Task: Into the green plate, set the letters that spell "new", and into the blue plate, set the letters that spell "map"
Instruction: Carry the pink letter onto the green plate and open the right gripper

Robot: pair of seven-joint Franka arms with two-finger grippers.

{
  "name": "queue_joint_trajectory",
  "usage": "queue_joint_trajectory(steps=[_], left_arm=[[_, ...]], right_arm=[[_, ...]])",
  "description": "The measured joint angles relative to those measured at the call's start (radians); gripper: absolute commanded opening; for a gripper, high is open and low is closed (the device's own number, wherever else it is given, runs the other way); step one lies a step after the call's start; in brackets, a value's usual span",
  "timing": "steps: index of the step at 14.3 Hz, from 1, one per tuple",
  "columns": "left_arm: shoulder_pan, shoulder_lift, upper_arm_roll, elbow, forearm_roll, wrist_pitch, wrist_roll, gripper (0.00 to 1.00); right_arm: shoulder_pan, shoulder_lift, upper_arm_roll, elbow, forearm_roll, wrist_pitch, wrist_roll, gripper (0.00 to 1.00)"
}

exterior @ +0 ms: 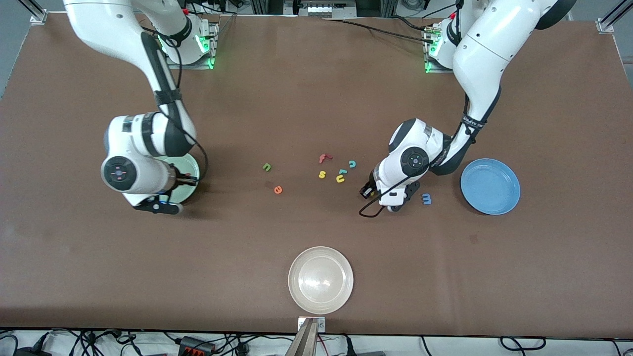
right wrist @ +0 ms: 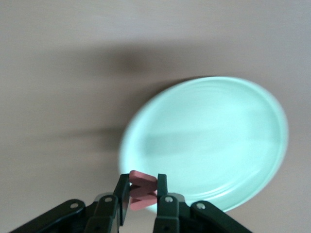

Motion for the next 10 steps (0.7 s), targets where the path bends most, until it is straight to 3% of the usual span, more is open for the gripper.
queue_joint_trajectory(steps=[2,3,4,5,6,10], left_arm=[[0.0,0.0,-0.001,0.001,0.011,0.001,0.0,0.47],[0.0,0.0,-0.001,0.001,0.015,0.001,0.0,0.41],[0.0,0.0,-0.001,0.001,0.017,0.001,0.0,0.34],[0.0,0.0,-0.001,0.001,0.018,0.0,0.0,0.29],[0.0,-0.001,-0.001,0.002,0.019,-0.002,0.0,0.27],[0.005,-0.007,0.001,0.026,0.06,-0.085,0.001,0.24]], right_arm=[[-0.045,0.005,-0.008,-0.055,0.0,0.066,-0.091,0.05],[-0.057,0.01,-0.008,-0.081,0.0,0.102,-0.116,0.09],[-0.061,0.019,-0.008,-0.102,0.0,0.133,-0.126,0.31],[-0.061,0.027,-0.008,-0.113,0.0,0.149,-0.127,0.75],[-0.06,0.034,-0.007,-0.117,0.0,0.156,-0.127,1.0],[-0.053,0.021,-0.004,-0.098,0.002,0.137,-0.126,1.0]])
